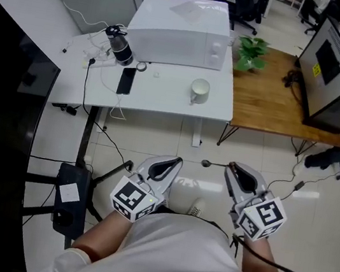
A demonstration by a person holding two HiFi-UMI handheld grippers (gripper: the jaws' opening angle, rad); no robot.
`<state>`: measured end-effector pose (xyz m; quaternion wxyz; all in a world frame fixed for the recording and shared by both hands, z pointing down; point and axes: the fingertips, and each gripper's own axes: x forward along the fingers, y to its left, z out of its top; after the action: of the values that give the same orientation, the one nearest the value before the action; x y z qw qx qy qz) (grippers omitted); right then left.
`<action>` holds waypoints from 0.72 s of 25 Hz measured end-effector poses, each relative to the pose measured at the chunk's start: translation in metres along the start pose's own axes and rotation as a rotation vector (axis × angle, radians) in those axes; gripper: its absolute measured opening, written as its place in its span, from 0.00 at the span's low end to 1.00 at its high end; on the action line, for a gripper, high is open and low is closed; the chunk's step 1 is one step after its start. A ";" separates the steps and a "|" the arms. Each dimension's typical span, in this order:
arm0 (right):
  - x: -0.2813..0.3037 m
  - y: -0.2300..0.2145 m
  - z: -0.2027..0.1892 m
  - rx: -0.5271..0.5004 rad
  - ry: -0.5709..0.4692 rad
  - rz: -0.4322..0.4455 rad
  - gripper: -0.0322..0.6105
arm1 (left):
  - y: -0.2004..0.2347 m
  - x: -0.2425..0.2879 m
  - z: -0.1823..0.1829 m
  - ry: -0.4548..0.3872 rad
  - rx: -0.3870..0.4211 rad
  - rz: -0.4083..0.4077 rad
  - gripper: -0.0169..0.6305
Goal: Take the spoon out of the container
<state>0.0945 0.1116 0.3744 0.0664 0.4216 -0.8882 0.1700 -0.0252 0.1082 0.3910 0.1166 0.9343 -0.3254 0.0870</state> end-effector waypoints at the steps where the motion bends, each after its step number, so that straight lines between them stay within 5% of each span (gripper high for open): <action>1: 0.002 0.003 0.001 -0.003 0.000 -0.006 0.13 | 0.003 -0.002 0.000 0.001 -0.001 -0.004 0.03; 18: 0.027 0.029 0.001 -0.025 0.009 -0.026 0.13 | 0.021 -0.016 -0.002 0.002 0.003 -0.064 0.03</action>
<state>0.0544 0.1085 0.3731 0.0780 0.4314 -0.8844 0.1600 -0.0512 0.1022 0.3926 0.1185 0.9443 -0.2952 0.0847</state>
